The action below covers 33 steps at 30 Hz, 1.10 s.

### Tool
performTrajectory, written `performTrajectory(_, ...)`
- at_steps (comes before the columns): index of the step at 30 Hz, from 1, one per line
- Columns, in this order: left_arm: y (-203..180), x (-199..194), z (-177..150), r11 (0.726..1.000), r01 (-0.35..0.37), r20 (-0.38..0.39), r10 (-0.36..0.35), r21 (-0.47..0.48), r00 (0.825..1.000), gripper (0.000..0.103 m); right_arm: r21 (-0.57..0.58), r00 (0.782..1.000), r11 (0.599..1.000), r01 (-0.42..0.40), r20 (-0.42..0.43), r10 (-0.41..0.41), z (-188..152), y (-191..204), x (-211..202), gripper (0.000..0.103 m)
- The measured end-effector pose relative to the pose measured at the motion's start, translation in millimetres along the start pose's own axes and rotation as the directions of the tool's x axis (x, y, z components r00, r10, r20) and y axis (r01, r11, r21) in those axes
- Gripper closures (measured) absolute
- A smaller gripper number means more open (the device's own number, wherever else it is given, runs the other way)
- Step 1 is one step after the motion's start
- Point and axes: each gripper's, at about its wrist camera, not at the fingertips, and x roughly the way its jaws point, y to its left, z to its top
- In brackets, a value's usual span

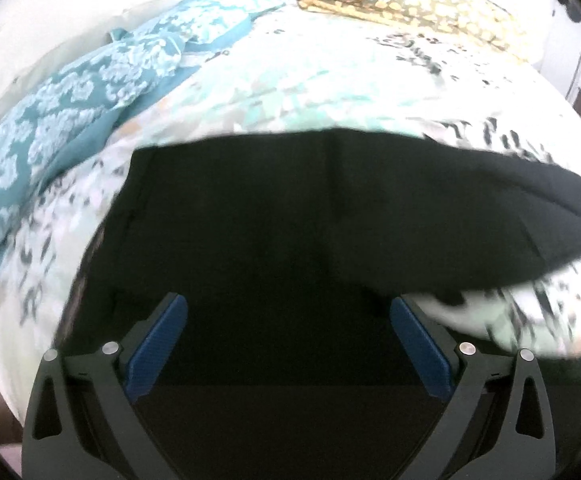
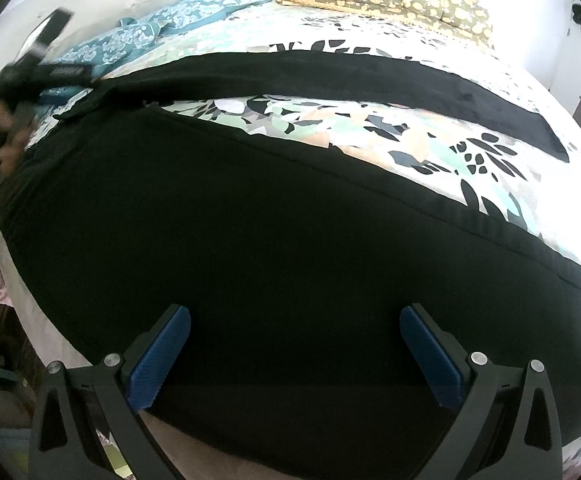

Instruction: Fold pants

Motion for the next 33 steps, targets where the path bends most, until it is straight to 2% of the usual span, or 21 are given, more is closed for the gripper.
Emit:
performTrajectory(4,1,38,23,0.996,-0.083,-0.033,0.082,-0.018,0.996,0.001,-0.011,0.999,1.000,-0.024,-0.023,0.024,2,-2,0,0.000)
performTrajectory(7,12,63,29,0.991,-0.107,-0.081,0.100,-0.082,0.992,0.001,-0.024,0.997,0.998,-0.056,-0.053,0.055,6,-5,-2,0.000)
performTrajectory(9,18,74,27,0.986,-0.108,-0.091,0.097,-0.129,0.991,0.001,0.015,0.994,0.996,-0.089,-0.056,0.090,13,-16,-9,0.001)
performTrajectory(11,20,79,23,0.984,-0.114,-0.060,0.106,-0.138,0.993,0.000,0.092,0.994,0.990,-0.109,-0.001,0.110,21,-38,-22,0.001)
performTrajectory(13,19,81,17,0.985,-0.110,-0.016,0.109,-0.130,0.994,0.000,0.174,0.992,0.977,-0.121,0.057,0.113,36,-75,-35,0.001)
performTrajectory(16,20,81,11,0.986,-0.089,0.025,0.094,-0.143,0.995,0.000,0.232,0.992,0.967,-0.102,0.096,0.082,67,-138,-39,0.001)
performTrajectory(20,20,83,12,0.986,-0.089,0.041,0.096,-0.144,0.995,0.000,0.331,0.988,0.943,-0.017,0.151,-0.035,127,-248,-31,0.001)
performTrajectory(21,20,83,12,0.986,-0.092,0.044,0.099,-0.142,0.994,0.000,0.375,0.986,0.927,0.027,0.143,-0.086,146,-287,-21,0.001)
performTrajectory(24,19,85,12,0.985,-0.096,0.050,0.104,-0.142,0.993,0.000,0.493,0.982,0.867,0.075,0.115,-0.150,184,-371,6,0.001)
performTrajectory(27,18,85,10,0.985,-0.100,0.055,0.109,-0.141,0.993,0.000,0.550,0.981,0.827,0.116,0.067,-0.183,215,-426,37,0.001)
performTrajectory(29,18,86,10,0.985,-0.098,0.057,0.107,-0.142,0.993,0.001,0.565,0.986,0.815,0.129,0.017,-0.168,232,-447,60,0.001)
performTrajectory(33,18,87,9,0.985,-0.099,0.062,0.109,-0.143,0.992,0.001,0.546,0.990,0.828,0.126,-0.013,-0.142,260,-462,95,0.001)
